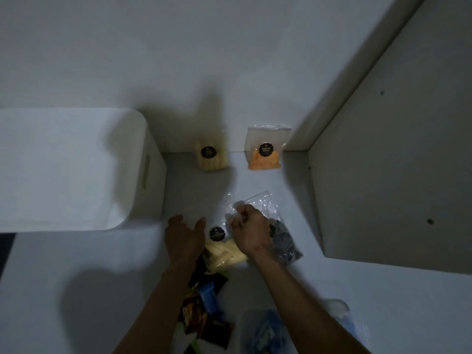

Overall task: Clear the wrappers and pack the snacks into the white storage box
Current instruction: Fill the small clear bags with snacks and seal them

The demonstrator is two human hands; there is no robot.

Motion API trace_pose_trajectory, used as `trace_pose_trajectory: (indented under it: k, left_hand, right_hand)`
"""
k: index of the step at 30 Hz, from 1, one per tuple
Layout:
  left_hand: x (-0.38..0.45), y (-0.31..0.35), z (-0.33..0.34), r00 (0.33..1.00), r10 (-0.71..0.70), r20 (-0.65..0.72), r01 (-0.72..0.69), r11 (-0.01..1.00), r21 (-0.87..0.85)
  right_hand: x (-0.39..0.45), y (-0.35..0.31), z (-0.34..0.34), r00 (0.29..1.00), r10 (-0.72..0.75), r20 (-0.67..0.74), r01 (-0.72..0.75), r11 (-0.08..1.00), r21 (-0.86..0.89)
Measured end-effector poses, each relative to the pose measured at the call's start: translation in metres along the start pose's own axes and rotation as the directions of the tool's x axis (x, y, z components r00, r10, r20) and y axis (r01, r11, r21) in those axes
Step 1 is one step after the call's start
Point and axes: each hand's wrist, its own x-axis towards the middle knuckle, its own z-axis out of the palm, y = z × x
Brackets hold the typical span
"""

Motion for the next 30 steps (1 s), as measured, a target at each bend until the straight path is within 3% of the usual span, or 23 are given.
trace_pose_trajectory:
  k: [3,10,13,24,30]
  left_hand:
    - [0.0,-0.006,0.007,0.996,-0.068,0.054,0.071,0.997,-0.041]
    - [-0.004,-0.011,0.009,1.0,-0.003,-0.004,0.003,0.993,-0.116]
    - [-0.013,-0.014,0.003,0.999,0.014,0.036,-0.005,0.97,-0.243]
    - [-0.074,-0.003,-0.082,0.945,0.324,0.04,-0.252,0.803,-0.541]
    - [-0.111,0.0,-0.132,0.893,0.447,0.045,-0.321,0.705,-0.633]
  right_hand:
    - [-0.005,0.004,0.007,1.0,0.017,0.011,-0.016,0.997,-0.081]
    - [-0.014,0.011,0.008,1.0,0.013,0.026,-0.014,1.0,0.024]
    - [-0.018,0.013,0.006,0.999,0.018,0.036,-0.021,0.996,0.091]
    - [-0.066,-0.046,-0.034,0.993,-0.103,0.06,0.072,0.922,0.381]
    - [-0.118,-0.106,-0.068,0.976,-0.215,-0.024,0.188,0.787,0.588]
